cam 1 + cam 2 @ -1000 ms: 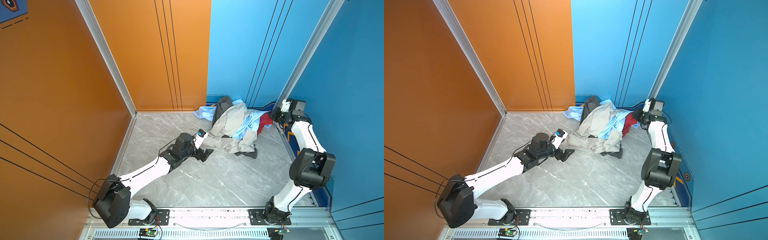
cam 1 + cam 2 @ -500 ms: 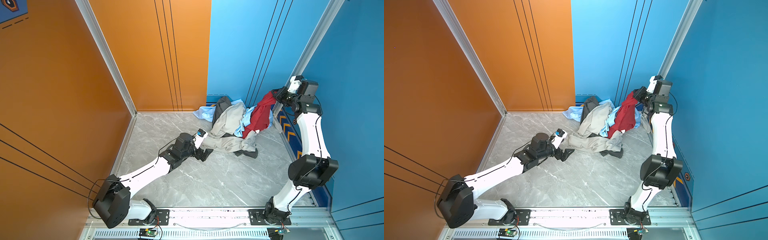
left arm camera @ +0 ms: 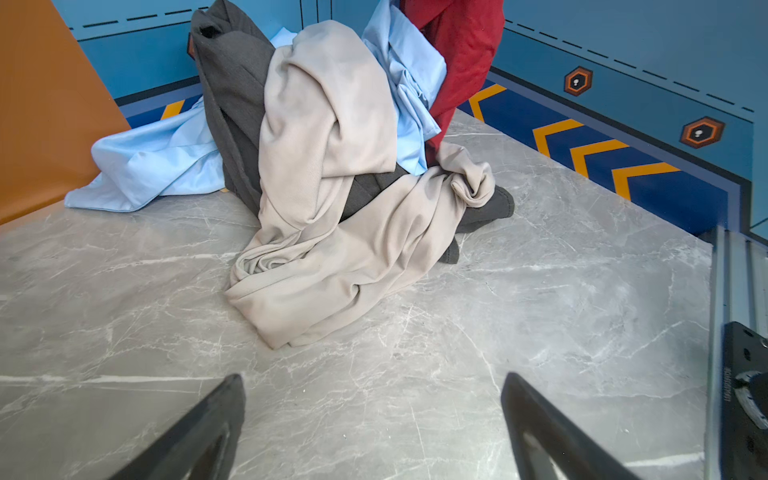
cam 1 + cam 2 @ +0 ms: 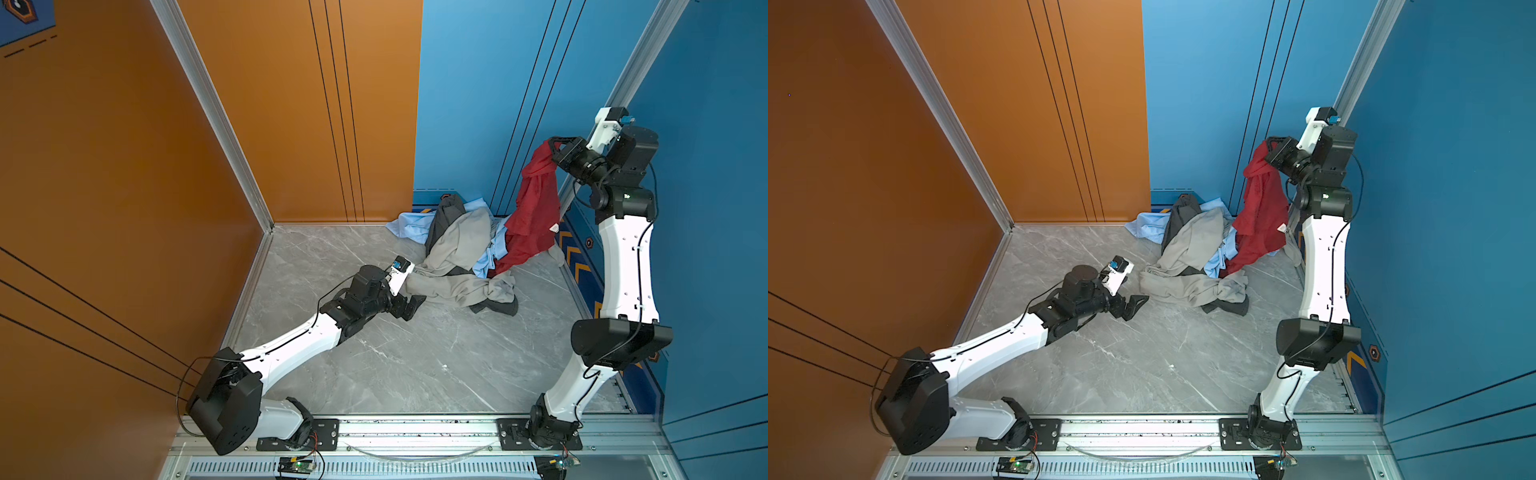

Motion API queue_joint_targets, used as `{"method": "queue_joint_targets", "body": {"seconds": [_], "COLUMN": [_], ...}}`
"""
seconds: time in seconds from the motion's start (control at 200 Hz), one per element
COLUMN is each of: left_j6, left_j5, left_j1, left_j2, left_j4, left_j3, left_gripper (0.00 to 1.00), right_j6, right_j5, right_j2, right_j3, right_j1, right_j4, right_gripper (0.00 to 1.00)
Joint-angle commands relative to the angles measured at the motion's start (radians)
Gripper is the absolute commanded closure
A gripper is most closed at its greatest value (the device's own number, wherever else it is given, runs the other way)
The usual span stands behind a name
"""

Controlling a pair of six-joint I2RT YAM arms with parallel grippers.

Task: Pick out a specific cloth from the pile
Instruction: 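Lift the red sweatshirt up out of the pile with the right gripper, then swing the red sweatshirt toward the left gripper and grasp it with the left gripper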

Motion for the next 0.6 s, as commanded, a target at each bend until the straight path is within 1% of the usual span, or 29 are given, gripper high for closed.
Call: {"method": "queue_joint_targets", "body": {"seconds": [0.0, 0.15, 0.165, 0.225, 0.36, 0.43, 0.546, 0.591], "left_j6": [-0.005, -0.012, -0.011, -0.007, -0.012, -0.021, 0.006, 0.009], "left_j5": [-0.069, -0.107, -0.112, -0.129, -0.159, -0.16, -0.161, -0.152], "left_j1": [-0.025, -0.062, -0.067, -0.083, -0.106, -0.114, -0.129, -0.132], "left_j2": [0.037, 0.109, 0.117, 0.146, 0.206, 0.241, 0.3, 0.319], "left_j4": [0.043, 0.107, 0.114, 0.143, 0.249, 0.305, 0.379, 0.417], "left_j3": [0.06, 0.139, 0.17, 0.21, 0.274, 0.304, 0.354, 0.365], "left_gripper": [0.04, 0.04, 0.04, 0.04, 0.02, 0.02, 0.01, 0.01], "right_j6": [-0.014, -0.033, -0.033, -0.033, -0.022, -0.007, 0.006, 0.011], "right_j5": [0.014, 0.024, 0.024, 0.026, 0.043, 0.052, 0.055, 0.061], "right_j2": [-0.049, -0.128, -0.135, -0.172, -0.283, -0.329, -0.376, -0.39], "right_j3": [-0.003, -0.121, -0.132, -0.185, -0.362, -0.438, -0.493, -0.54], "right_j1": [0.029, 0.086, 0.092, 0.112, 0.163, 0.186, 0.225, 0.242], "right_j4": [0.07, 0.111, 0.114, 0.126, 0.196, 0.226, 0.239, 0.245], "right_gripper": [1.0, 1.0, 1.0, 1.0, 1.0, 1.0, 1.0, 1.0]}}
